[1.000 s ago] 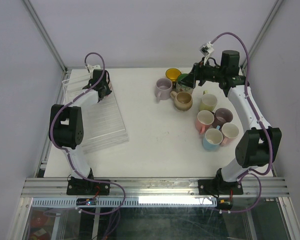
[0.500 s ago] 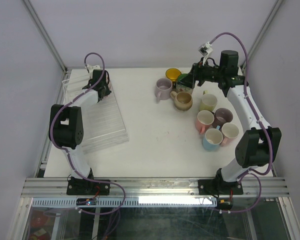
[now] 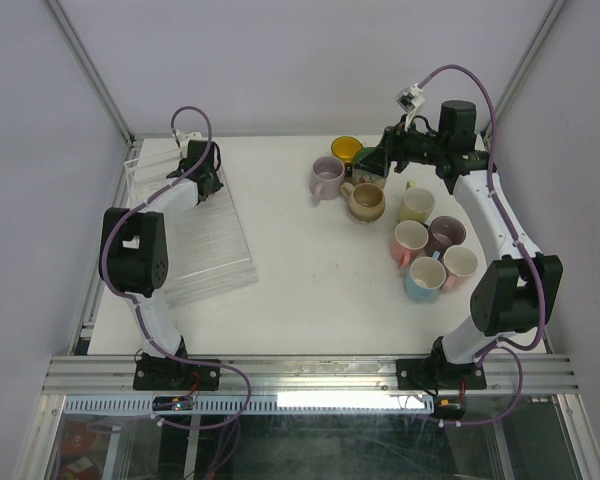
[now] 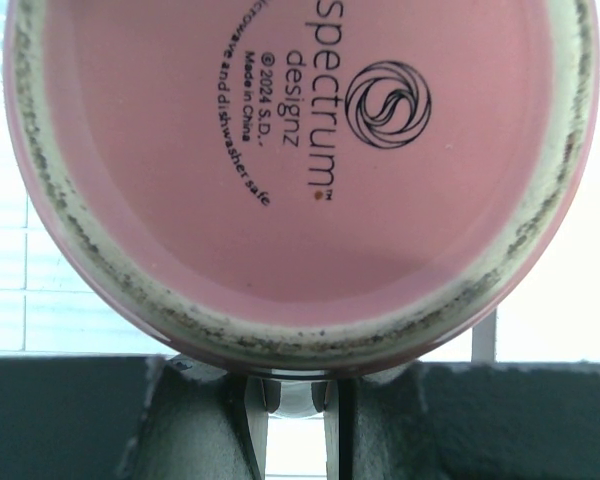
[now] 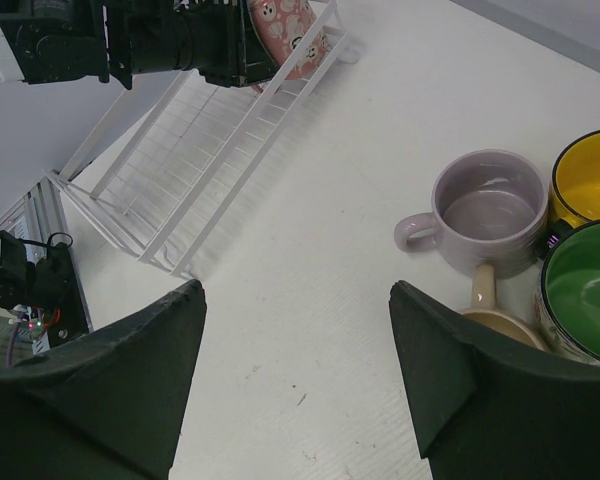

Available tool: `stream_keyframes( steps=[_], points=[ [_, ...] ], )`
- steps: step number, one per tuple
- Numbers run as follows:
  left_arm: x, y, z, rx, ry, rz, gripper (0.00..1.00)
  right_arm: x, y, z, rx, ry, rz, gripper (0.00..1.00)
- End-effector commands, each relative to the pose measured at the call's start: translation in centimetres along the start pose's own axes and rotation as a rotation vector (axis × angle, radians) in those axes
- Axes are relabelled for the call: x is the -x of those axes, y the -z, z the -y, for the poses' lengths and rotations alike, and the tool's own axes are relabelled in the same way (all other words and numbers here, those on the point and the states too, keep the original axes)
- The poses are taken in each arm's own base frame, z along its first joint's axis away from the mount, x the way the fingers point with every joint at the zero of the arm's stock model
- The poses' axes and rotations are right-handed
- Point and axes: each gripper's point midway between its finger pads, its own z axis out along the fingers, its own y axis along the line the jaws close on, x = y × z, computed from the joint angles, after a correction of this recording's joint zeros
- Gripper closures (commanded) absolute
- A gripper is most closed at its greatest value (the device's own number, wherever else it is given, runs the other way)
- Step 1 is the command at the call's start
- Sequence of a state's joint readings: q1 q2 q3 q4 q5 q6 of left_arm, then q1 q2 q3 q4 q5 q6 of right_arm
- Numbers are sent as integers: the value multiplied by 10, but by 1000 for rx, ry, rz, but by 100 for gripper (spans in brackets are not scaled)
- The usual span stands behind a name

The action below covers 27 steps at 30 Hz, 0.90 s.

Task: Load the cups into the dish rack
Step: Place the cup on the dish rack.

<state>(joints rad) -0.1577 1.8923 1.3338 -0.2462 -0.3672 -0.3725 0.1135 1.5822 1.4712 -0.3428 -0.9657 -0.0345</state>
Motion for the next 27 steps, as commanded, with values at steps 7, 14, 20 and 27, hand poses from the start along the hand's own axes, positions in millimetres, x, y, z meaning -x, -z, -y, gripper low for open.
stream_keyframes(
  steps=[7,14,20,27],
  points=[
    [58,8,27,-67,54,156,83,22,3,-9,3,69,42,24],
    [60,15,36,-114,90,139,62,21,3,-9,0,71,40,23],
    [62,26,35,-128,121,137,53,21,3,-9,1,72,40,23],
    [65,44,27,-115,121,150,48,21,4,-11,2,74,41,23]
  ],
)
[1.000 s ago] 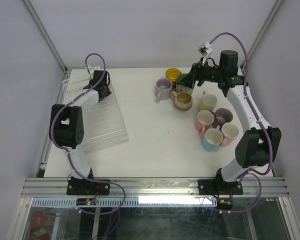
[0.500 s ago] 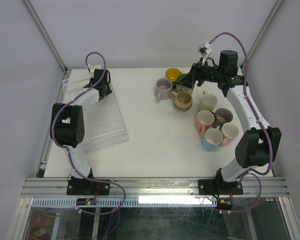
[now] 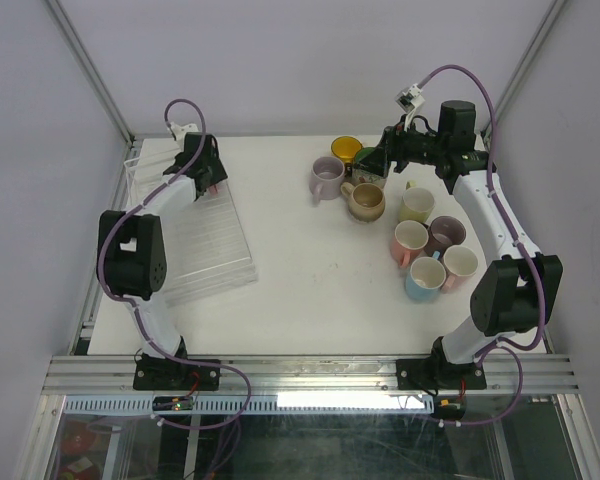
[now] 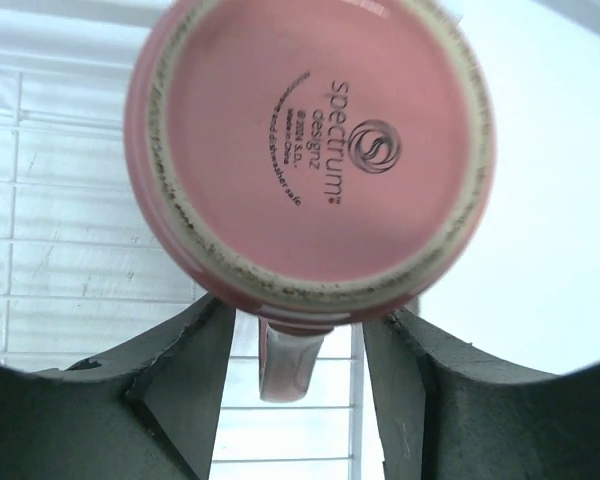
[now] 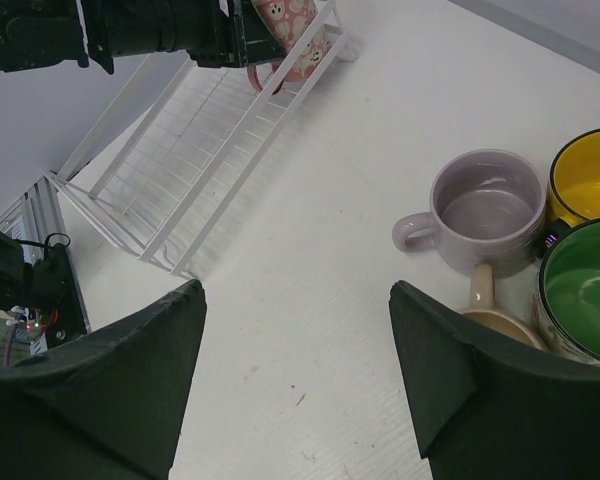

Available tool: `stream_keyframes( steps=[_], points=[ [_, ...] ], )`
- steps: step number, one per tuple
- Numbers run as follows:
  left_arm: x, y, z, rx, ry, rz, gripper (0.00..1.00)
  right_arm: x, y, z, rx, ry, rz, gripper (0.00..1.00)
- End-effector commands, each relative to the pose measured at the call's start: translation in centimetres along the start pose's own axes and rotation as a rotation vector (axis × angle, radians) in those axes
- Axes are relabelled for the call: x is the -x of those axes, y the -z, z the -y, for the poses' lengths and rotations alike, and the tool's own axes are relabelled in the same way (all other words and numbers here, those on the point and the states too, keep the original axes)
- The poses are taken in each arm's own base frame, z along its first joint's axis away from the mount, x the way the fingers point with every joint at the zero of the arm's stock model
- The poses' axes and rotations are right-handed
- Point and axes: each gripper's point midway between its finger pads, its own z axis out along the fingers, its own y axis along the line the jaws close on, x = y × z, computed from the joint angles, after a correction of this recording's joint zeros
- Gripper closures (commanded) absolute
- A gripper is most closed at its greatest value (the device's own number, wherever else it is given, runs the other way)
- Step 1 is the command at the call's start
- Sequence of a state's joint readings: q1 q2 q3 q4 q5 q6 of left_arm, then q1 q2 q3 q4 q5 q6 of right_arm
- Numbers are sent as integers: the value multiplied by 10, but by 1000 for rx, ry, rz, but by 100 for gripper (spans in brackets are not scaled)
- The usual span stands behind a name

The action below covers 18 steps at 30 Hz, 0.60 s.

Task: Load the cups into the dish rack
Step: Place the cup on the dish rack.

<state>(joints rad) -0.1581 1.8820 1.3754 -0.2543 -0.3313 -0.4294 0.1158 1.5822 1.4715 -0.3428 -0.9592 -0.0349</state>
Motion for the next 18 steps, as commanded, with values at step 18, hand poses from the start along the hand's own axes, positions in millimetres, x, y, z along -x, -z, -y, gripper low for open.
stream_keyframes(
  steps=[18],
  points=[
    [58,94,-2,-73,8,159,61,19,8,-16,8,76,41,24]
  ],
)
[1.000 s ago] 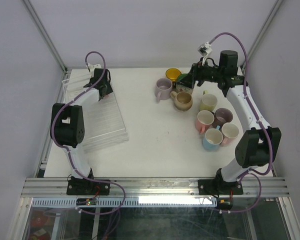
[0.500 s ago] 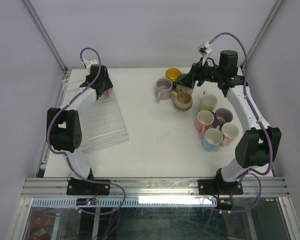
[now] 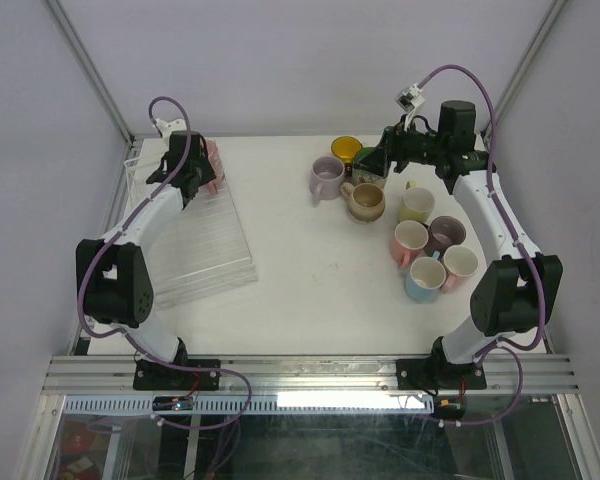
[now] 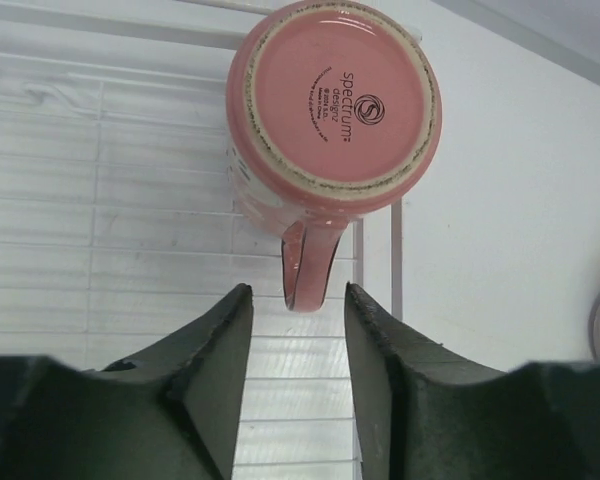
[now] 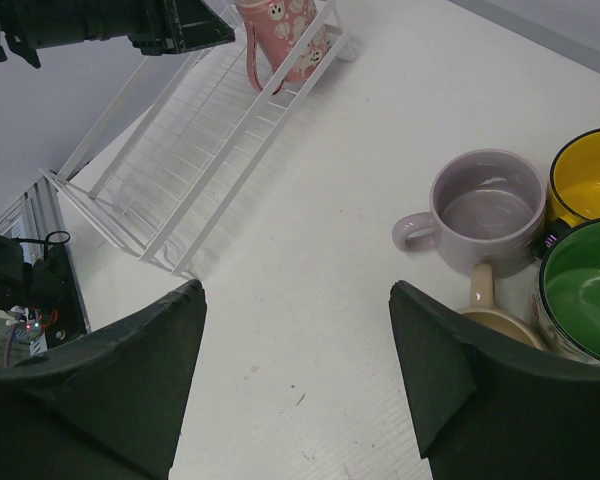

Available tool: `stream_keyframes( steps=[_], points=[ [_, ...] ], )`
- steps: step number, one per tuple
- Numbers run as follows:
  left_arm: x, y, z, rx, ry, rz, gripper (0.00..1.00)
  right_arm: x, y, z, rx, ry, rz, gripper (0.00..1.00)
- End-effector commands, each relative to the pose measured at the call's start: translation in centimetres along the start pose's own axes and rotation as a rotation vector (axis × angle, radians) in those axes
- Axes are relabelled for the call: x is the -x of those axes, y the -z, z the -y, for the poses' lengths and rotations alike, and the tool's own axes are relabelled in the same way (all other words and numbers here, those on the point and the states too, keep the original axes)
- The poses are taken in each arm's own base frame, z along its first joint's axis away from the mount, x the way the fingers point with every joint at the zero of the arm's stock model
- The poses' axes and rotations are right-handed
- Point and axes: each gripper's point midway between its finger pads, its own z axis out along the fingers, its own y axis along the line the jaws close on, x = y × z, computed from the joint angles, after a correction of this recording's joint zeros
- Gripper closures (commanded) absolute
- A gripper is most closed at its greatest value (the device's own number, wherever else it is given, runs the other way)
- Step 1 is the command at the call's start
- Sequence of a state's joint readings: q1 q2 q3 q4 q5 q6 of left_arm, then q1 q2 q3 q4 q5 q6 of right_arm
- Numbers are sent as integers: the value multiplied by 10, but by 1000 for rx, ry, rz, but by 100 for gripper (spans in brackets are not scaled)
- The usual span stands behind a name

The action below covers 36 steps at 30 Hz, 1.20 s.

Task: Load the cups into the dish rack
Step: Place the cup on the dish rack, then pick up the cup at the center of the board.

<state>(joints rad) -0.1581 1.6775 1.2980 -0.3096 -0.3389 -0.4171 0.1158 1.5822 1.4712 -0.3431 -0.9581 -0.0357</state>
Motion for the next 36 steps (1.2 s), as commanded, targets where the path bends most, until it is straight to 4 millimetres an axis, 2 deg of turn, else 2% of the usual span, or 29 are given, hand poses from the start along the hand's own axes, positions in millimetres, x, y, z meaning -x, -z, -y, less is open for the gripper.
stream_keyframes(
  steps=[1,7,9,14,21,30,36],
  points=[
    [30,36,4,-44,-4,91,65,19,8,-16,8,76,43,23],
    [10,36,-12,-25,-6,43,95,18,8,-17,11,75,39,23],
    [2,31,-16,-26,1,15,100,18,8,-16,10,74,39,23],
    [-15,14,-19,-42,15,-55,100,16,7,-15,11,72,36,24],
    [-28,-13,-10,-58,34,-90,100,18,7,-15,6,78,38,23],
    [-20,-32,6,-95,69,-74,100,18,6,-13,3,77,35,23],
    [-14,-36,18,-145,74,-65,100,17,6,-13,3,76,34,23]
  ],
)
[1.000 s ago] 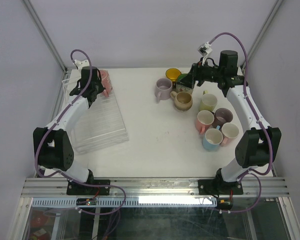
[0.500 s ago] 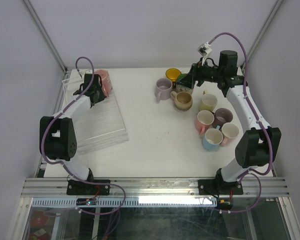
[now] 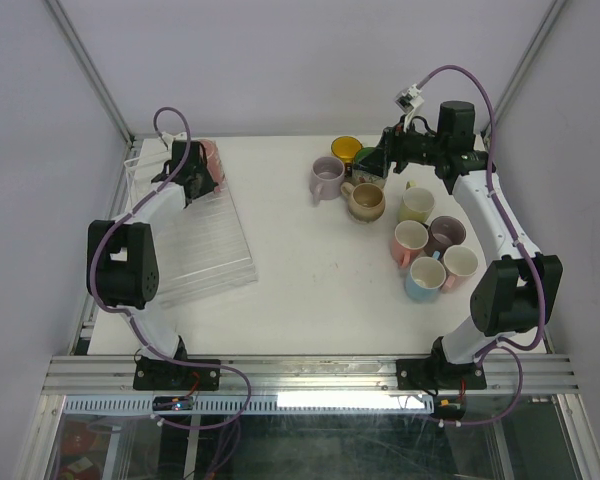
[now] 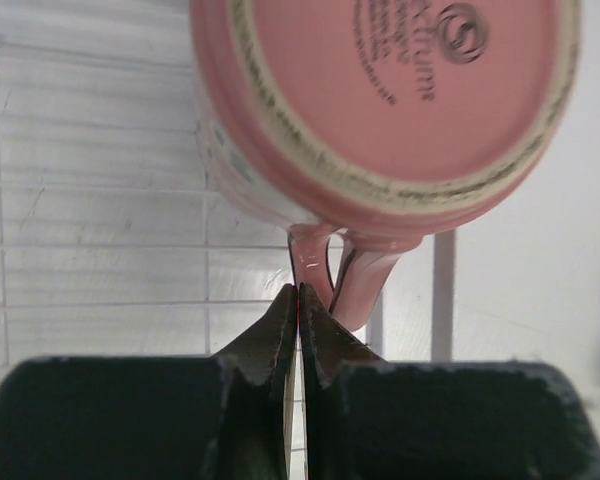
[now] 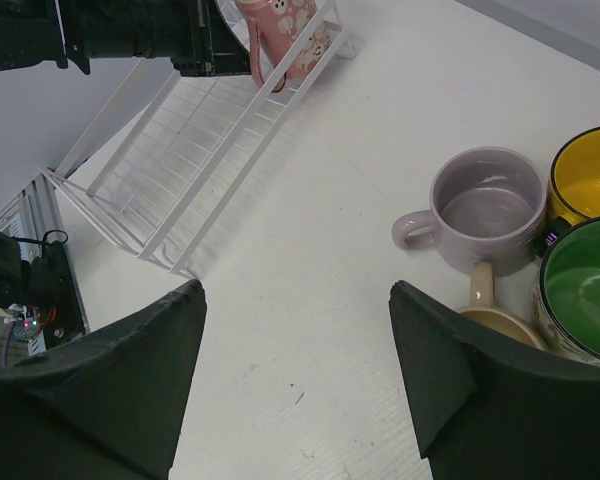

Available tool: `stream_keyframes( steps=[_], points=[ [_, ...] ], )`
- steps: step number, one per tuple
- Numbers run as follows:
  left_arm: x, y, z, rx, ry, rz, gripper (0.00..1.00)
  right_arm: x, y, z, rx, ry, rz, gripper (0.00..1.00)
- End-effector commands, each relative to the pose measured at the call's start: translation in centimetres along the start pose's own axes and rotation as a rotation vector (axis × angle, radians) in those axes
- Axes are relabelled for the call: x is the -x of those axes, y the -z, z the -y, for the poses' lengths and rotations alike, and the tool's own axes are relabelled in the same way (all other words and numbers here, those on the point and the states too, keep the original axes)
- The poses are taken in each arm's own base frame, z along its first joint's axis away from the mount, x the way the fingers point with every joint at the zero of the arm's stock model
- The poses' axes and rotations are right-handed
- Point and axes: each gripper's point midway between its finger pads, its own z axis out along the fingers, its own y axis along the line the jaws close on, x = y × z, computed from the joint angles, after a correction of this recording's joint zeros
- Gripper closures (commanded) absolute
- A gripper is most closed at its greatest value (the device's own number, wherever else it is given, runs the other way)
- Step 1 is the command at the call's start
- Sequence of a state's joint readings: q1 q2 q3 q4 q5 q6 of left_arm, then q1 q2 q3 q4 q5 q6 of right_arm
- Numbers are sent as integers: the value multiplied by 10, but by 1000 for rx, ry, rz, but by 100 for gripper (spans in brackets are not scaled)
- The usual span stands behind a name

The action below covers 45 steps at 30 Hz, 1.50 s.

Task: Load the cups into the dish rack
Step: Pick up the cup at the center of the board.

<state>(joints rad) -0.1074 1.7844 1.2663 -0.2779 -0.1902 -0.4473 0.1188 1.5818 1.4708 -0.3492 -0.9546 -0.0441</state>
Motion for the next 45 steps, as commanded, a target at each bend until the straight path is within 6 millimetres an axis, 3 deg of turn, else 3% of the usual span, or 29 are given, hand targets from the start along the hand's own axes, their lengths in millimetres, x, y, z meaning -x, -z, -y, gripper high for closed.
stream_keyframes(
  steps=[1,12,17,23,32,36,42,45],
  points=[
    [34,1,30,-116,30,83,100,19,6,-13,4,72,39,23],
    [37,-3,47,-187,19,65,100,18,6,-12,2,77,36,23],
    [42,2,41,-160,12,89,100,17,7,-12,-1,81,31,23],
    [45,21,28,-117,5,116,92,16,9,-14,4,115,25,24],
    [58,74,16,-101,30,193,82,17,13,-20,28,211,23,23],
    [70,103,22,-149,37,237,75,18,15,-25,50,260,28,23],
    [97,149,34,-238,59,334,54,17,19,-30,66,322,35,19],
    [112,170,39,-281,61,406,37,18,20,-29,52,337,35,17]
  ],
)
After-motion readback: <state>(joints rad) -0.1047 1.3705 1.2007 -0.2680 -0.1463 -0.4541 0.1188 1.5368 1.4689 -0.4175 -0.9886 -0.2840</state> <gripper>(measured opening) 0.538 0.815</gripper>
